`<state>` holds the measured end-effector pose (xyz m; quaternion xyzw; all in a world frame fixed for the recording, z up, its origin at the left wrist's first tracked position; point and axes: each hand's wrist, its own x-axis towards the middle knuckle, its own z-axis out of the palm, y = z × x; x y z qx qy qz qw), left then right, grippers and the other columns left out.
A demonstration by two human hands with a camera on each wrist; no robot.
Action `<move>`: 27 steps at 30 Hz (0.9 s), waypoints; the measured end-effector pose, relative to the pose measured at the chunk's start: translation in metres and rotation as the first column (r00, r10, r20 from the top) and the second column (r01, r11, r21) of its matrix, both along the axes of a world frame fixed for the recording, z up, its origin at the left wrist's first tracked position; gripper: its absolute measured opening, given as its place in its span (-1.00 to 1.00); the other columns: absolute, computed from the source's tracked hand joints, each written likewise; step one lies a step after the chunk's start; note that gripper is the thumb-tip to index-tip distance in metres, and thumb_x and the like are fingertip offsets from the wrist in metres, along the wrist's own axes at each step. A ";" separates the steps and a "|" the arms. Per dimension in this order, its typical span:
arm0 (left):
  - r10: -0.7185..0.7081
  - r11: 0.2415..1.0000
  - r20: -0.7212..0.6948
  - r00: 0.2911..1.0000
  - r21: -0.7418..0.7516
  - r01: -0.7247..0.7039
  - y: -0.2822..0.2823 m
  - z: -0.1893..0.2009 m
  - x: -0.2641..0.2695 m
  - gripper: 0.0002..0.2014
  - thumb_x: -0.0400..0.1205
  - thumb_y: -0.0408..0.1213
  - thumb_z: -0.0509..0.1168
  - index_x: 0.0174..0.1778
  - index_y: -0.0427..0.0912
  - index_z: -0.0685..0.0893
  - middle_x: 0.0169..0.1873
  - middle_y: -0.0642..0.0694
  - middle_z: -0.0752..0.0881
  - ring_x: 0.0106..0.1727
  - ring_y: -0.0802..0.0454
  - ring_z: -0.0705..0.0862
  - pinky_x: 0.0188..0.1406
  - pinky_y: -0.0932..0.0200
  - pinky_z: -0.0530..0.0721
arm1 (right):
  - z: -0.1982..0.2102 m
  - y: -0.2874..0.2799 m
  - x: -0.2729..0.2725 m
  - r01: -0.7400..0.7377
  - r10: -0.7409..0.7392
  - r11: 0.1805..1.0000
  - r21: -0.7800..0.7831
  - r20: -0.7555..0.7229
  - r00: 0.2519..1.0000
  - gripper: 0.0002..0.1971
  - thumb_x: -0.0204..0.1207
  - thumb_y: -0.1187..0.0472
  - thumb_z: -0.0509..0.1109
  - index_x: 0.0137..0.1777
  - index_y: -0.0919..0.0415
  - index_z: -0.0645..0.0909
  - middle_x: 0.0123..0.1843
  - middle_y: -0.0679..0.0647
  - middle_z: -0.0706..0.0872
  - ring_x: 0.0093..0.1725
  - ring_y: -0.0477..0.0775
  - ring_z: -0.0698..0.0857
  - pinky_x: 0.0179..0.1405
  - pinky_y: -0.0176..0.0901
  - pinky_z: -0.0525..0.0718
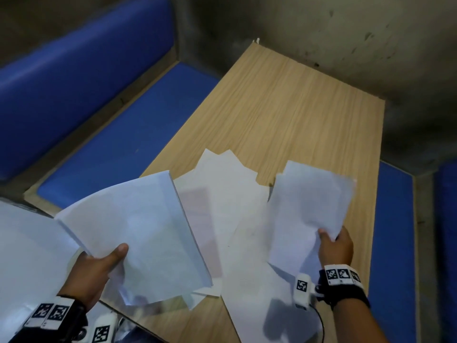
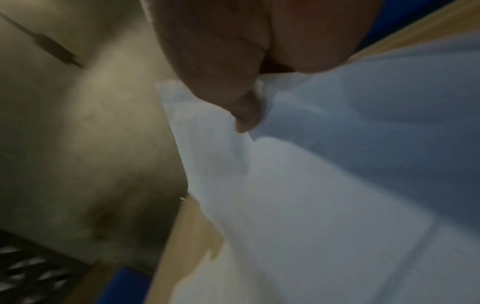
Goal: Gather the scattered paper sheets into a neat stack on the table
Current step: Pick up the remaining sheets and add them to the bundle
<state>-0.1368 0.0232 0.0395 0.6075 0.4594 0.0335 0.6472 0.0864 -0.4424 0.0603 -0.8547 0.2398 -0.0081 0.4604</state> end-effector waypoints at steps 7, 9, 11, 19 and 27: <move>0.084 0.996 -0.020 0.996 -0.004 -0.084 0.037 -0.011 -0.023 -0.77 0.51 -0.20 0.57 0.03 -0.11 0.75 0.12 -0.07 0.82 0.24 -0.26 0.73 0.37 -0.37 0.57 | 0.073 0.050 0.018 -0.218 0.163 0.956 0.197 0.263 0.951 -0.81 0.53 0.39 0.49 0.13 0.30 0.70 -0.01 0.08 0.80 -0.02 0.04 0.73 0.04 -0.06 0.68; 0.090 0.996 -0.023 0.996 0.006 -0.090 0.048 -0.014 -0.030 -0.66 0.48 -0.14 0.59 0.08 -0.22 0.74 0.15 -0.13 0.82 0.26 -0.27 0.73 0.40 -0.36 0.56 | 0.077 0.077 0.022 -0.341 0.286 0.910 0.236 0.239 0.928 -0.84 0.48 0.46 0.50 -0.08 0.18 0.72 -0.22 -0.09 0.84 -0.19 -0.10 0.75 -0.12 -0.18 0.74; 0.108 0.994 -0.033 0.994 0.019 -0.108 0.059 -0.014 -0.036 -0.62 0.51 -0.16 0.56 0.15 -0.29 0.71 0.17 -0.20 0.80 0.29 -0.29 0.72 0.43 -0.36 0.54 | 0.075 0.109 0.023 -0.495 0.457 0.837 0.232 0.201 0.866 -0.67 0.44 0.52 0.51 -0.09 0.02 0.73 -0.26 -0.18 0.86 -0.25 -0.23 0.77 -0.17 -0.29 0.76; 0.194 0.981 -0.206 0.959 0.047 -0.189 0.118 -0.049 -0.092 -0.20 0.23 0.18 0.67 0.09 -0.48 0.71 0.01 -0.42 0.82 0.03 -0.51 0.77 0.12 -0.49 0.67 | 0.006 0.205 0.007 -0.848 0.835 0.527 0.060 -0.226 0.502 -0.61 0.45 0.30 0.54 0.26 -0.02 0.74 0.18 0.01 0.82 0.17 0.01 0.75 0.16 -0.15 0.69; 0.187 0.981 -0.351 0.917 0.022 -0.192 0.155 -0.097 -0.138 -0.13 0.17 0.22 0.68 0.13 -0.47 0.71 0.02 -0.40 0.83 0.00 -0.53 0.78 -0.04 -0.52 0.70 | -0.051 0.242 -0.010 -0.941 0.730 0.192 -0.279 -0.600 0.327 -0.48 0.52 0.26 0.43 0.48 0.12 0.46 0.43 0.12 0.43 0.26 0.29 0.65 0.23 0.15 0.67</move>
